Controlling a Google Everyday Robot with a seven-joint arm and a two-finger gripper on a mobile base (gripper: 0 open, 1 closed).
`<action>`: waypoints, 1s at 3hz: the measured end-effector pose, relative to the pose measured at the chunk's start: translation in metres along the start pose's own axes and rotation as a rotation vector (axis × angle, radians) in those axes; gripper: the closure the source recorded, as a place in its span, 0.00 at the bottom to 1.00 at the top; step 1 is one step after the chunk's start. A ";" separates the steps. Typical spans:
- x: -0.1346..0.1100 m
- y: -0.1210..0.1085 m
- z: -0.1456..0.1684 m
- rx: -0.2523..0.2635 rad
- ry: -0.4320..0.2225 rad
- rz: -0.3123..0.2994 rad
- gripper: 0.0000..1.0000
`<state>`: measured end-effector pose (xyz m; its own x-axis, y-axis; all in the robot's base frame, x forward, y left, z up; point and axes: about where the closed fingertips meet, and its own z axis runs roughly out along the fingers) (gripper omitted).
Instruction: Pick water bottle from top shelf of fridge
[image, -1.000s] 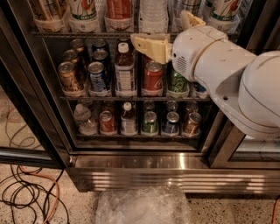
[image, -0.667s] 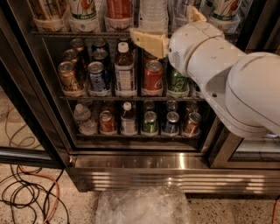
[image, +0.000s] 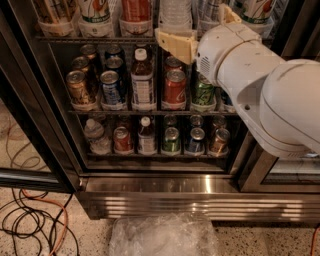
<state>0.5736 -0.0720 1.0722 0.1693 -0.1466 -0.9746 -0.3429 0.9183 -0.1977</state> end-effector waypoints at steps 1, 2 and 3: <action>0.002 0.013 0.017 -0.008 -0.010 0.007 0.27; 0.002 0.025 0.034 -0.021 -0.024 0.012 0.16; 0.001 0.028 0.035 -0.026 -0.025 0.012 0.23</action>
Offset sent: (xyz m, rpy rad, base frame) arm 0.0410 0.0538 -0.0058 0.0277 -0.0211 0.0416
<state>0.5968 -0.0331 1.0693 0.1878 -0.1257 -0.9741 -0.3687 0.9102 -0.1885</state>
